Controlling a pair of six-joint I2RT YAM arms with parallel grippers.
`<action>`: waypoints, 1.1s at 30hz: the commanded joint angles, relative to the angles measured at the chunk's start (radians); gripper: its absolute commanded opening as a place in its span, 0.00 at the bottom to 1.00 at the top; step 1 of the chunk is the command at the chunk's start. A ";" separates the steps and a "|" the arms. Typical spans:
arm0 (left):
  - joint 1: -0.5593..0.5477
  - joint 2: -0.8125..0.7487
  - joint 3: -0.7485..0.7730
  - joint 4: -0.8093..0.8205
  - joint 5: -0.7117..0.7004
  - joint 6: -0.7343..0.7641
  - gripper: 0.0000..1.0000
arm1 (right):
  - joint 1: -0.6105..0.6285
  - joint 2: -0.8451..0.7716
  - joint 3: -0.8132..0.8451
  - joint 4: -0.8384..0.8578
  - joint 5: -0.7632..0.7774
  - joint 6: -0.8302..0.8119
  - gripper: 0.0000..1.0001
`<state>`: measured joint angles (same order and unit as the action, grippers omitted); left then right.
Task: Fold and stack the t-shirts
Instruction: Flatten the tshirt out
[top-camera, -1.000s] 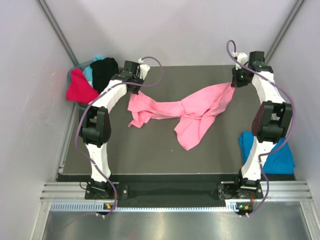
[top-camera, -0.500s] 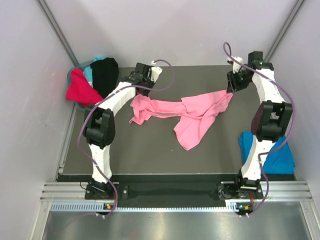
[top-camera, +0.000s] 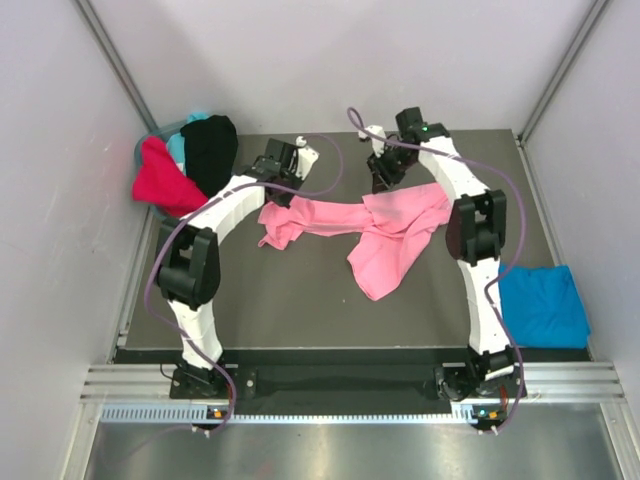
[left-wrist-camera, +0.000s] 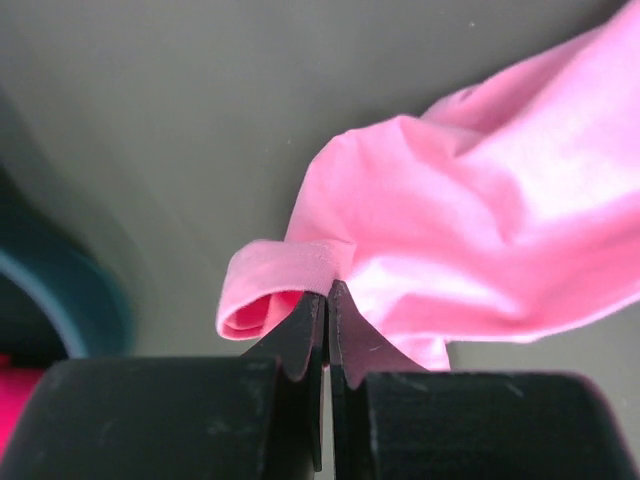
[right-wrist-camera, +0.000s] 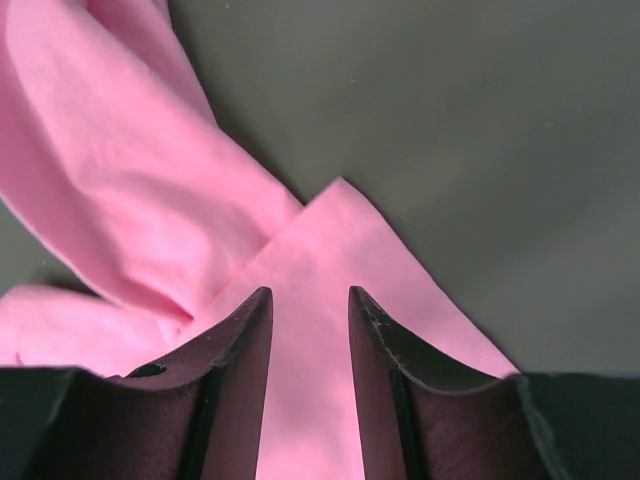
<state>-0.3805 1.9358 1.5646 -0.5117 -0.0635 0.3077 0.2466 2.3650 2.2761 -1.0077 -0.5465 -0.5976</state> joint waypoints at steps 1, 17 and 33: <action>0.003 -0.115 -0.037 0.021 -0.013 -0.015 0.00 | 0.002 0.028 0.045 0.073 -0.024 0.076 0.36; 0.023 -0.261 -0.104 -0.030 -0.002 -0.093 0.00 | 0.089 0.149 0.088 0.150 0.054 0.128 0.42; 0.025 -0.241 -0.069 -0.021 -0.001 -0.104 0.00 | 0.129 0.195 0.094 0.189 0.229 0.157 0.45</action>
<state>-0.3599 1.7168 1.4654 -0.5438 -0.0689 0.2222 0.3515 2.5454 2.3253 -0.8505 -0.3676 -0.4595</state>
